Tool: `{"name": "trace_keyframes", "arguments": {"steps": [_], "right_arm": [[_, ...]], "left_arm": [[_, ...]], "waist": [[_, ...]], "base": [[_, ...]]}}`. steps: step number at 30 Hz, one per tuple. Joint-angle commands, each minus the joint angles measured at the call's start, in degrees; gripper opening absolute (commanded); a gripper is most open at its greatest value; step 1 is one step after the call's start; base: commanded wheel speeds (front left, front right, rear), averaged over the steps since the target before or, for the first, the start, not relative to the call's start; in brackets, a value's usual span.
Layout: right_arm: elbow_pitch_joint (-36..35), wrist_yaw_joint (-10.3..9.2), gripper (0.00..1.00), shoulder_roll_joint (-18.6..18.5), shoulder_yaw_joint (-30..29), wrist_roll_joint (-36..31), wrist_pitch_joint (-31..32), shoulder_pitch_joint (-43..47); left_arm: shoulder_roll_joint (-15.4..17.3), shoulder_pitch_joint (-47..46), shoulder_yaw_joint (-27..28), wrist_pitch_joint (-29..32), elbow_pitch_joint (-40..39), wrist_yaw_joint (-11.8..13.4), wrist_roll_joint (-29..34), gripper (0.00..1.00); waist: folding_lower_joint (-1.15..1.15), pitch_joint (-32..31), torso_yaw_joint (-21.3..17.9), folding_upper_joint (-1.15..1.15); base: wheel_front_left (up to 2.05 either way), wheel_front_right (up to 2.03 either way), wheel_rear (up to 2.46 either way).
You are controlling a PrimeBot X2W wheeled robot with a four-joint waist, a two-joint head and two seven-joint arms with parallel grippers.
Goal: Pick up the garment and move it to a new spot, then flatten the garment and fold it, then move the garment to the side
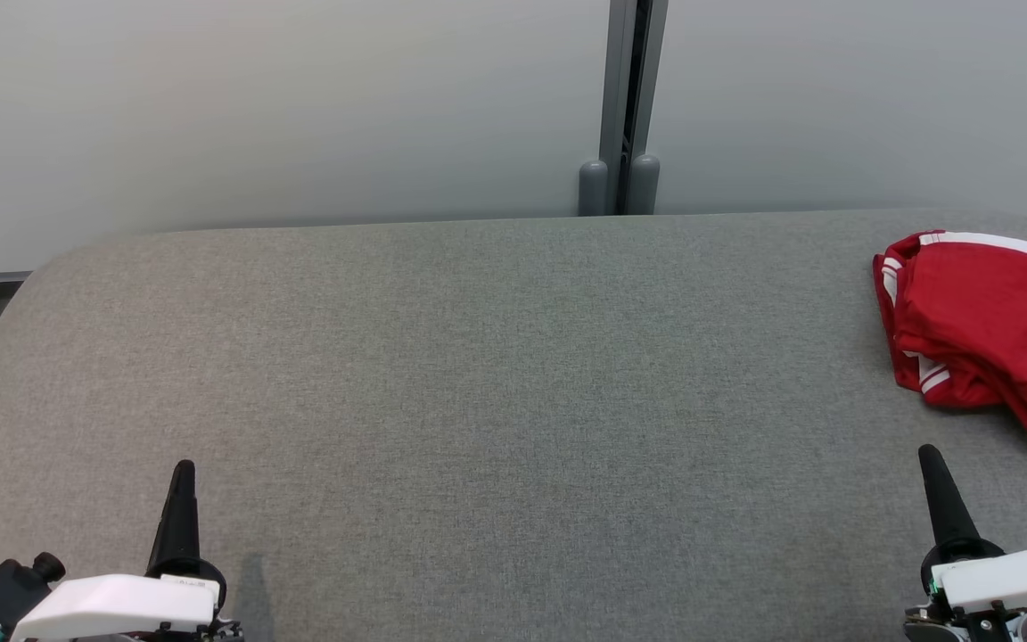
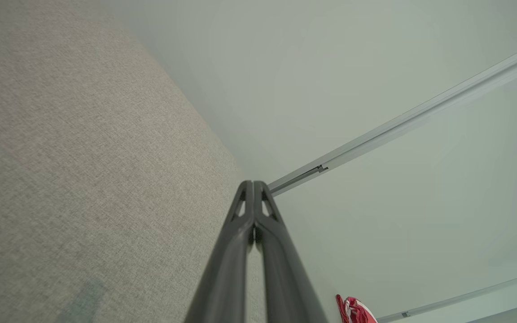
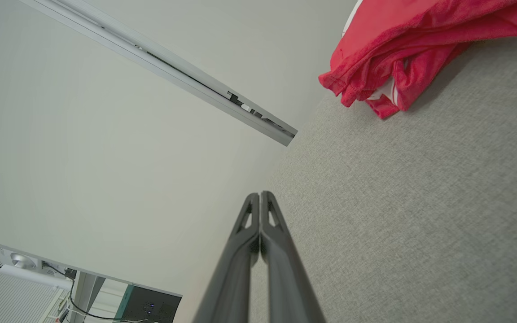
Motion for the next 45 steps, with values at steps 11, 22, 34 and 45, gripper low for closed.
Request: {"name": "trace_keyframes", "arguments": {"steps": [11, 22, 34, 45], "right_arm": [[-0.28, 0.01, 0.0, 0.05, -0.96, 6.86, 1.93, -1.95], [-0.16, 0.01, 0.0, 0.29, -1.44, 11.75, 3.3, -2.62], [-0.02, 0.01, 0.0, 0.62, -2.06, 17.58, 4.96, -3.39], [0.11, 0.01, 0.0, 0.86, -2.46, 22.04, 6.24, -3.91]], "left_arm": [[0.48, -2.58, 0.46, 1.81, -0.79, -0.65, -7.45, 0.0], [0.53, -3.26, 0.6, 3.19, -0.83, -0.91, -12.94, 0.0], [0.59, -4.1, 0.74, 4.86, -0.85, -1.14, -19.34, 0.0], [0.64, -4.82, 0.87, 6.15, -0.87, -1.34, -24.12, 0.0]], "waist": [[0.0, 0.07, -0.21, 0.0], [0.0, 0.14, -0.4, 0.0], [0.0, 0.22, -0.64, 0.0], [0.0, 0.29, -0.85, 0.0]], "base": [[0.0, 0.0, 0.0], [0.0, 0.0, 0.0], [0.0, 0.0, 0.0], [0.0, 0.0, 0.0]]}}
